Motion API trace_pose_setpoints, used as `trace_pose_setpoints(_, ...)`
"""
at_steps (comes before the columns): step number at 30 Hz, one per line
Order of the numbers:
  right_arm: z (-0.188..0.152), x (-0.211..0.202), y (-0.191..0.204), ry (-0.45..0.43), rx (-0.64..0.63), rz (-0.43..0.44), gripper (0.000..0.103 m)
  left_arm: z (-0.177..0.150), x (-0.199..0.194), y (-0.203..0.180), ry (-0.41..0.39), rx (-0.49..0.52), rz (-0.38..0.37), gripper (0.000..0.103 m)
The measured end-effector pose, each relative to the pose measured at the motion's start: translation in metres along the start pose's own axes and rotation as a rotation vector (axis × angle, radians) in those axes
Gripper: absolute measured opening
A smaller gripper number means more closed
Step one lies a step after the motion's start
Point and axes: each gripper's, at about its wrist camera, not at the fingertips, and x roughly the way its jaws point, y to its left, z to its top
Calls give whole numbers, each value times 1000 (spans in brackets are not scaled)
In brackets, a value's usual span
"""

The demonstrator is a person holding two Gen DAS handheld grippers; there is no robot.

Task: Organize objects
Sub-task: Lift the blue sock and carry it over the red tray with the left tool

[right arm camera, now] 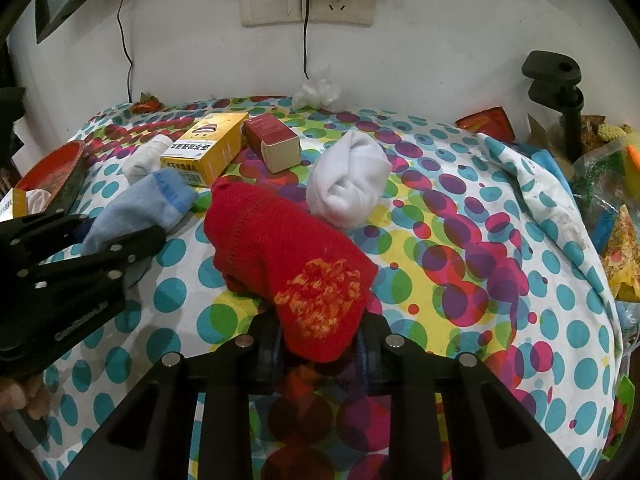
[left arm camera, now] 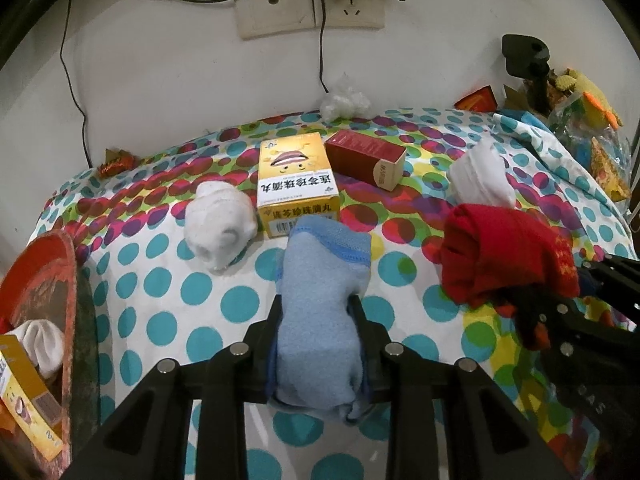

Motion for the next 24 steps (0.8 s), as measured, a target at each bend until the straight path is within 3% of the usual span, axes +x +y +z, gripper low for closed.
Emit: trace_pose_setpoints(24,2,1,-1,5,-4,-14,25,-31,-64,28,2,-33,22,29)
